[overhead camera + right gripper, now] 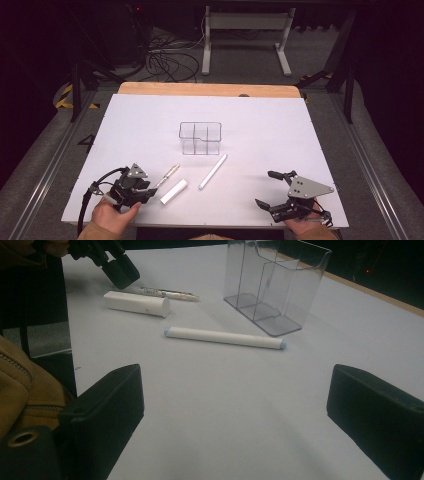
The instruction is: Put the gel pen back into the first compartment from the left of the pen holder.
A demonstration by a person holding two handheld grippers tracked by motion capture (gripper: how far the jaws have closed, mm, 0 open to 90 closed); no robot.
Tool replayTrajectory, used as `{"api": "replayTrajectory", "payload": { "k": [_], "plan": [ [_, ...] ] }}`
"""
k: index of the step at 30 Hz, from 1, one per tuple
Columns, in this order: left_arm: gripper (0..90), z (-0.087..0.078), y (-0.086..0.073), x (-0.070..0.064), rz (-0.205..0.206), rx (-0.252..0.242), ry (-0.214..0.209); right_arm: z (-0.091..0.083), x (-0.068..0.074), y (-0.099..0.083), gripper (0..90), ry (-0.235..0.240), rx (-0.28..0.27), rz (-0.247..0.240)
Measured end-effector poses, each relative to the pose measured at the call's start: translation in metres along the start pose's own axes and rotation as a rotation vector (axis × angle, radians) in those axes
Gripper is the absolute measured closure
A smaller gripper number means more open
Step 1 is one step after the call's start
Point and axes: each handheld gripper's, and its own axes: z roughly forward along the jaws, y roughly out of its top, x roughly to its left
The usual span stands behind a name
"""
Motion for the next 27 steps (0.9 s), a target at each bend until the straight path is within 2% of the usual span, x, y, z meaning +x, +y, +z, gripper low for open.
{"api": "replayTrajectory", "payload": {
  "k": [8,19,20,27],
  "plan": [
    [71.2,0.0053,-0.0015,-0.0023,-0.001,0.028,-0.003,-0.0007,0.0001,0.0000,8.7,-0.002,-0.003,0.002],
    [76.1,0.0030,-0.0078,-0.0055,-0.012,0.013,0.031,-0.0004,0.0000,0.0000,8.7,0.000,-0.004,0.000],
    [78.8,0.0033,-0.0079,-0.0057,-0.010,0.011,0.031,-0.0003,0.0004,0.0001,8.7,0.002,-0.001,0.001],
    [79.8,0.0028,-0.0078,-0.0062,0.008,0.006,0.034,-0.0004,0.0004,0.0001,8.7,0.002,-0.002,0.001]
  ]
}}
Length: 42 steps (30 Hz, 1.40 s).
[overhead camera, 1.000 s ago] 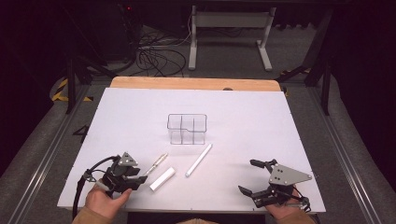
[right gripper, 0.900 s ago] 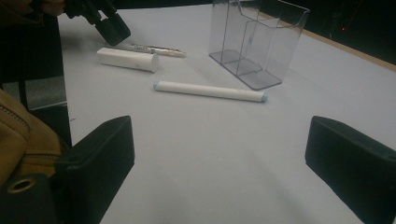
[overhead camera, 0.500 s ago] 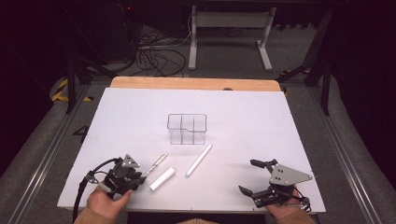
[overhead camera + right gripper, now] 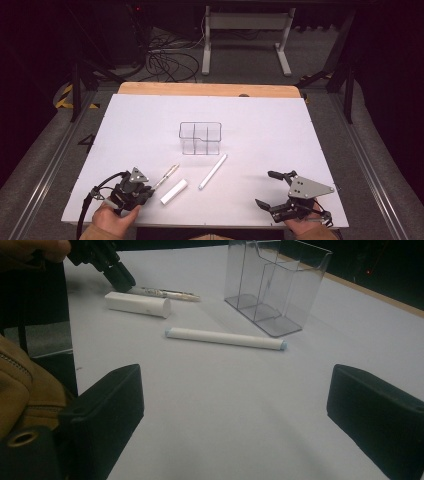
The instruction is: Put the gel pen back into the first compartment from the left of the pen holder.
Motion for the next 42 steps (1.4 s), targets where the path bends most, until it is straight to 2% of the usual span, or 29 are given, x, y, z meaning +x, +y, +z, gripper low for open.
{"api": "replayTrajectory", "payload": {
  "k": [8,10,14,17,29,36,42],
  "plan": [
    [80.1,-0.007,0.000,0.002,0.007,-0.038,0.011,0.000,0.000,0.000,8.7,0.002,0.001,0.000],
    [80.2,-0.011,0.000,0.002,-0.004,-0.055,0.008,0.000,0.000,0.000,8.7,0.002,0.001,0.000],
    [80.3,-0.016,0.001,0.002,0.015,-0.069,0.019,0.001,0.000,0.000,8.6,0.002,-0.001,-0.002],
    [80.4,-0.018,0.002,0.002,0.007,-0.076,0.001,0.001,-0.001,0.000,8.6,0.002,-0.001,0.000],
    [80.3,-0.027,0.004,0.004,0.013,-0.089,-0.010,0.001,-0.001,0.000,8.6,0.002,0.000,0.003],
    [80.3,-0.040,0.012,0.004,0.033,-0.107,-0.031,0.002,0.000,0.000,8.6,0.002,0.006,0.003],
    [80.3,-0.049,0.015,0.005,0.047,-0.133,-0.021,0.003,0.000,0.000,8.6,0.002,0.006,0.000]
  ]
}}
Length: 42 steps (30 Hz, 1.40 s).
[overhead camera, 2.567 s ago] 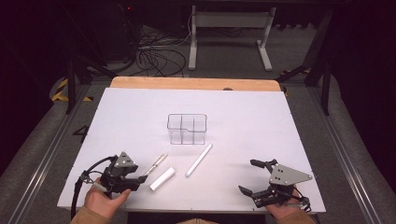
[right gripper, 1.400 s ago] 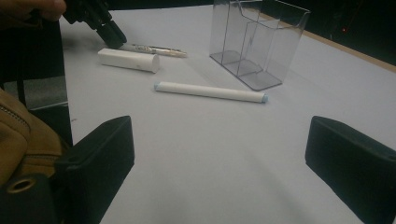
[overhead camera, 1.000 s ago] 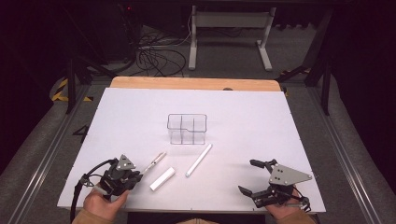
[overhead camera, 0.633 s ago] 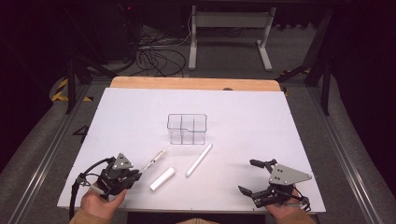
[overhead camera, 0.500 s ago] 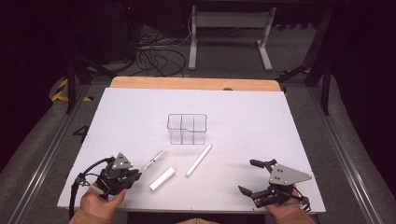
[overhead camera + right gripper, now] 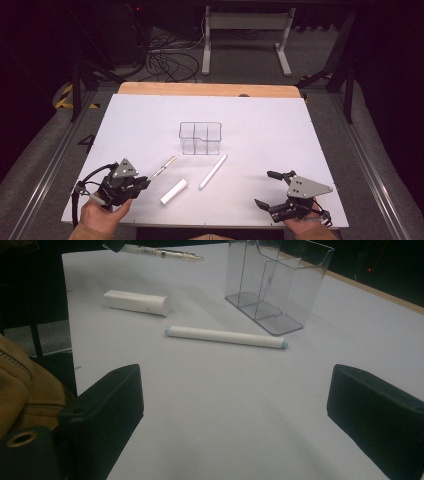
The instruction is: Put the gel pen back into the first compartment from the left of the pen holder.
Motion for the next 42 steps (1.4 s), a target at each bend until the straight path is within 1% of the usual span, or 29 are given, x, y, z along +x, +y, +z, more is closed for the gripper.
{"api": "replayTrajectory", "payload": {
  "k": [3,4,5,6,9,12,13,14,15,16,18,20,21,23,24,25,26,28,31,34,36,37,38,40,42],
  "plan": [
    [80.3,-0.002,0.002,0.001,0.005,-0.007,0.001,0.000,0.000,0.000,8.6,0.000,0.000,0.000],
    [80.3,-0.003,0.003,0.001,0.000,-0.010,-0.009,0.000,0.000,0.000,8.6,-0.001,0.000,0.000],
    [80.3,-0.004,0.004,0.001,0.006,-0.012,-0.005,0.000,0.000,0.000,8.6,-0.001,-0.001,0.001],
    [80.3,-0.005,0.004,0.001,0.000,-0.016,-0.013,0.000,0.000,0.000,8.6,-0.001,0.000,0.001],
    [80.3,-0.008,0.006,0.001,0.007,-0.020,-0.006,0.000,0.000,0.000,8.6,-0.002,0.000,0.000],
    [80.3,-0.010,0.007,0.001,0.002,-0.028,-0.010,0.000,0.000,0.000,8.6,-0.001,0.000,0.000],
    [80.3,-0.011,0.008,0.001,0.008,-0.026,-0.010,0.000,0.000,0.000,8.5,-0.001,0.000,0.001],
    [80.4,-0.011,0.008,0.001,0.001,-0.033,-0.010,0.000,0.000,0.000,8.5,0.000,0.000,0.001],
    [80.3,-0.012,0.009,0.001,0.009,-0.030,-0.011,0.000,0.000,0.000,8.5,0.000,0.000,0.001],
    [80.3,-0.013,0.010,0.001,0.001,-0.036,-0.012,0.000,0.000,0.000,8.5,-0.001,0.001,0.003],
    [80.3,-0.014,0.011,0.001,0.013,-0.039,-0.005,0.000,0.000,0.000,8.5,-0.001,0.000,0.002],
    [80.3,-0.015,0.013,0.001,0.007,-0.040,-0.013,0.000,0.000,0.000,8.5,-0.001,0.000,0.001],
    [80.3,-0.016,0.014,0.002,0.016,-0.036,-0.012,0.000,0.000,0.000,8.5,-0.001,0.000,0.001],
    [80.3,-0.017,0.017,0.001,0.013,-0.035,-0.015,0.000,0.000,0.000,8.5,-0.001,0.000,0.001],
    [80.3,-0.018,0.018,0.002,0.020,-0.035,-0.018,0.000,0.000,0.000,8.5,-0.001,-0.001,0.001],
    [80.3,-0.019,0.021,0.001,0.012,-0.035,-0.023,0.000,0.000,0.000,8.4,-0.003,-0.001,0.000],
    [80.3,-0.020,0.022,0.002,0.026,-0.032,-0.021,-0.001,0.000,0.000,8.4,-0.004,-0.001,0.001],
    [80.3,-0.022,0.027,0.002,0.024,-0.038,-0.020,-0.001,0.000,0.000,8.4,-0.003,-0.002,0.002],
    [80.3,-0.025,0.034,0.005,0.034,-0.043,-0.025,-0.001,0.000,0.000,8.4,-0.001,-0.001,0.003],
    [80.3,-0.028,0.041,0.007,0.036,-0.041,-0.027,0.000,0.000,0.000,8.4,-0.001,0.001,0.005],
    [80.3,-0.028,0.045,0.008,0.029,-0.039,-0.031,-0.001,0.000,0.000,8.4,-0.001,-0.002,0.004],
    [80.3,-0.029,0.047,0.009,0.032,-0.040,-0.029,-0.001,0.000,0.000,8.4,-0.001,-0.002,0.004],
    [80.3,-0.029,0.048,0.009,0.032,-0.037,-0.035,0.000,0.000,0.000,8.4,0.000,-0.002,0.004],
    [80.3,-0.031,0.053,0.011,0.041,-0.038,-0.029,0.000,0.000,0.000,8.4,0.000,-0.001,0.003],
    [80.3,-0.033,0.057,0.012,0.041,-0.036,-0.035,0.000,0.000,0.000,8.4,0.000,-0.001,0.003]
  ]
}}
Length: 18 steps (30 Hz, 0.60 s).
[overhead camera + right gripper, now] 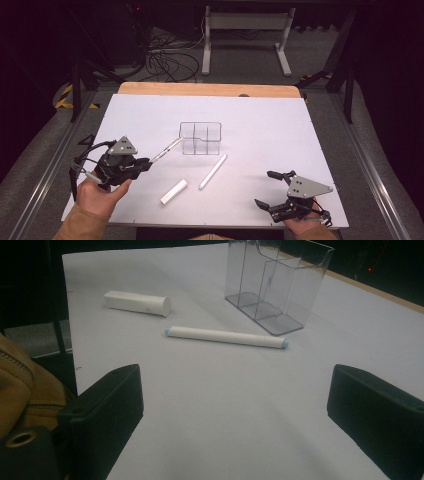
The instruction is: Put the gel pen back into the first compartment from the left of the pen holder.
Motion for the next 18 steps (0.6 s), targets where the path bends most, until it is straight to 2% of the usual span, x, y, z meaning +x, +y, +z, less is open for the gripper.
{"api": "replayTrajectory", "payload": {
  "k": [10,15,18],
  "plan": [
    [80.3,0.000,0.018,0.011,-0.003,0.010,-0.012,0.000,0.000,0.000,8.4,0.000,0.000,0.005],
    [80.3,0.004,0.027,0.018,-0.018,0.018,-0.040,0.000,0.000,0.000,8.4,0.000,0.001,0.004],
    [80.3,0.007,0.030,0.020,-0.023,0.025,-0.042,0.000,-0.001,0.000,8.4,0.001,0.001,0.004]
  ]
}}
